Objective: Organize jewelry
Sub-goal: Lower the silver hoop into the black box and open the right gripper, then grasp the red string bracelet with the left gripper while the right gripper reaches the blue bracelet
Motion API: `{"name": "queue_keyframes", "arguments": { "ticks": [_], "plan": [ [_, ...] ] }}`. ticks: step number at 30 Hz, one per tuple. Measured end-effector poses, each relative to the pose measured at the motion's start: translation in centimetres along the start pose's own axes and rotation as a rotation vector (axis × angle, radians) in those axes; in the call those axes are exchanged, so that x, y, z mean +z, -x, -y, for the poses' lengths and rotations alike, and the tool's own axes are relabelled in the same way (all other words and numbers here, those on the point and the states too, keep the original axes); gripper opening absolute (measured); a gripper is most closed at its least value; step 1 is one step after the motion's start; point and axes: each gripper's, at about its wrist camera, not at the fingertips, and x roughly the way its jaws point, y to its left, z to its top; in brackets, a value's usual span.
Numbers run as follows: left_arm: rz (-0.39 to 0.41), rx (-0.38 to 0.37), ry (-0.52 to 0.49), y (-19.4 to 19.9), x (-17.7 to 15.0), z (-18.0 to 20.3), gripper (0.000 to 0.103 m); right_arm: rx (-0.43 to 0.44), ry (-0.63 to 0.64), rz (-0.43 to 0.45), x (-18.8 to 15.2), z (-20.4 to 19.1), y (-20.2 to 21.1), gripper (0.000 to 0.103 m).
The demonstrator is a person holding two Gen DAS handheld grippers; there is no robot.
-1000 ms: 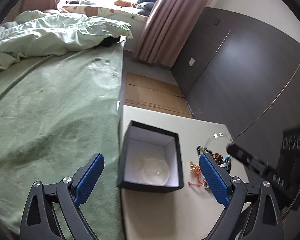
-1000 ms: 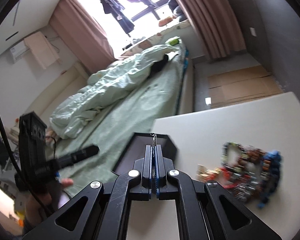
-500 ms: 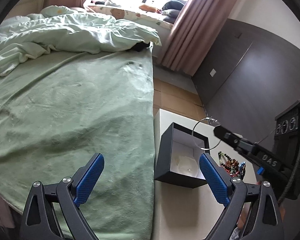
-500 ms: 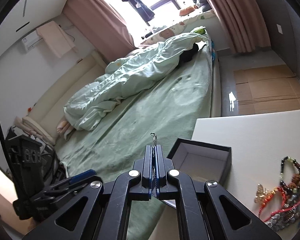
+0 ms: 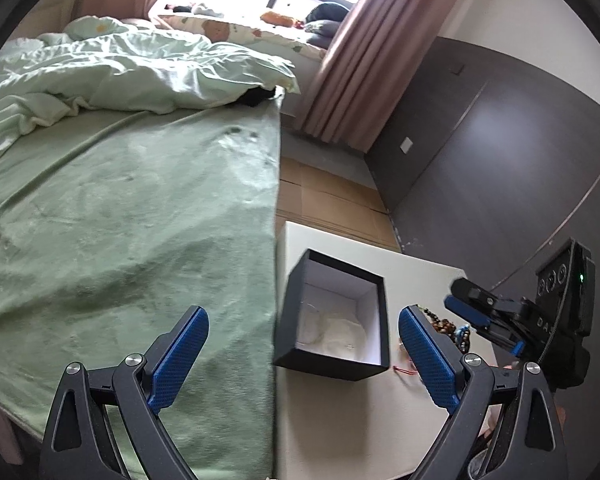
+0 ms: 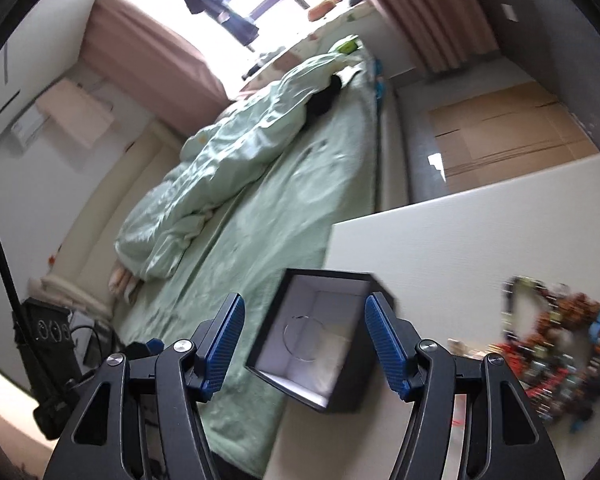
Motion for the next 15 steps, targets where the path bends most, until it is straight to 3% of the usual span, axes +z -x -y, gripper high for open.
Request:
{"name": "queue_keyframes", "arguments": {
  "ticks": [15],
  "plan": [
    [-0.044,-0.101,-0.114,-2.9,-1.0,7.3,0.096,-0.153,-0.055,0.079,-2.1,6.1,9.7,0.063]
  ]
}}
